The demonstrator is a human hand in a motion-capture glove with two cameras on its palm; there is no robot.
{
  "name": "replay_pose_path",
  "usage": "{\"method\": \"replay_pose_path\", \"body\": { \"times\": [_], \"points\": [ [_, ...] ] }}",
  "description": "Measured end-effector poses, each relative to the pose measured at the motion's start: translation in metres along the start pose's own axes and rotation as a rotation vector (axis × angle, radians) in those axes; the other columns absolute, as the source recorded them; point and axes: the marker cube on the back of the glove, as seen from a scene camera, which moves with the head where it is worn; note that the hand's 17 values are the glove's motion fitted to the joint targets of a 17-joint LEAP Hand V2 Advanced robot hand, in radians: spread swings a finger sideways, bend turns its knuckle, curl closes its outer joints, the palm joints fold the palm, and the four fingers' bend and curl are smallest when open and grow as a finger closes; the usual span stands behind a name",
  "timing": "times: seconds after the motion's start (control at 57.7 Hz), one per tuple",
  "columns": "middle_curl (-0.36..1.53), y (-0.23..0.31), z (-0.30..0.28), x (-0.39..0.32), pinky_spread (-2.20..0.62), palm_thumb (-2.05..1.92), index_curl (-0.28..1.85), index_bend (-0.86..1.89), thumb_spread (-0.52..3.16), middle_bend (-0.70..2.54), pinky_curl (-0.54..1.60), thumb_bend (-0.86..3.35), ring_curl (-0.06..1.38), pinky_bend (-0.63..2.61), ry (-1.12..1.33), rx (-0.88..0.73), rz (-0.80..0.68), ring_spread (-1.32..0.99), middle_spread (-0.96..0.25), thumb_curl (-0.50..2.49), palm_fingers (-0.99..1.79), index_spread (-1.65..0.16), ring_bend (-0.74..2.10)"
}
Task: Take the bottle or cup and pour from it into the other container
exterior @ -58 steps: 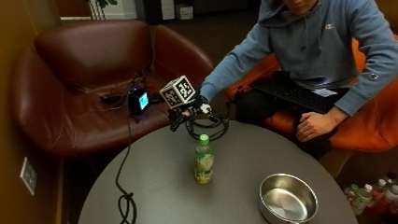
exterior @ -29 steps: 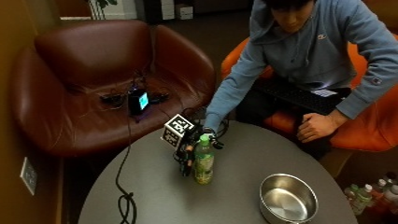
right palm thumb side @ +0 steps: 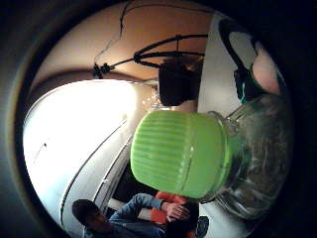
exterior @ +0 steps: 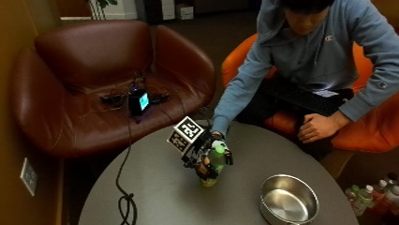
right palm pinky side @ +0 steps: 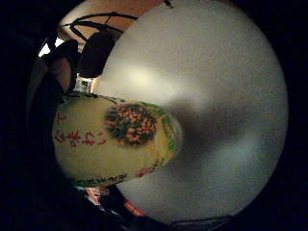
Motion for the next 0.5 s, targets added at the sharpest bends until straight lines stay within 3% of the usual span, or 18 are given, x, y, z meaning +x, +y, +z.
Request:
{"method": "replay_pose_path", "body": {
  "times": [0.156,0.503],
  "points": [
    [0.45,0.004,-0.002,-0.033,-0.11,0.98,0.37,0.16,0.29,0.4,0.34,-0.04,0.4,0.27,0.177,-0.076,-0.005,-0.17,-0.09,0.64,1.16,-0.19,0.49],
    [0.48,-0.004,0.018,-0.13,-0.15,0.97,0.39,0.15,0.26,0.39,0.37,-0.04,0.43,0.3,0.813,-0.315,-0.03,-0.19,-0.1,0.69,1.17,-0.19,0.48]
  ]
}}
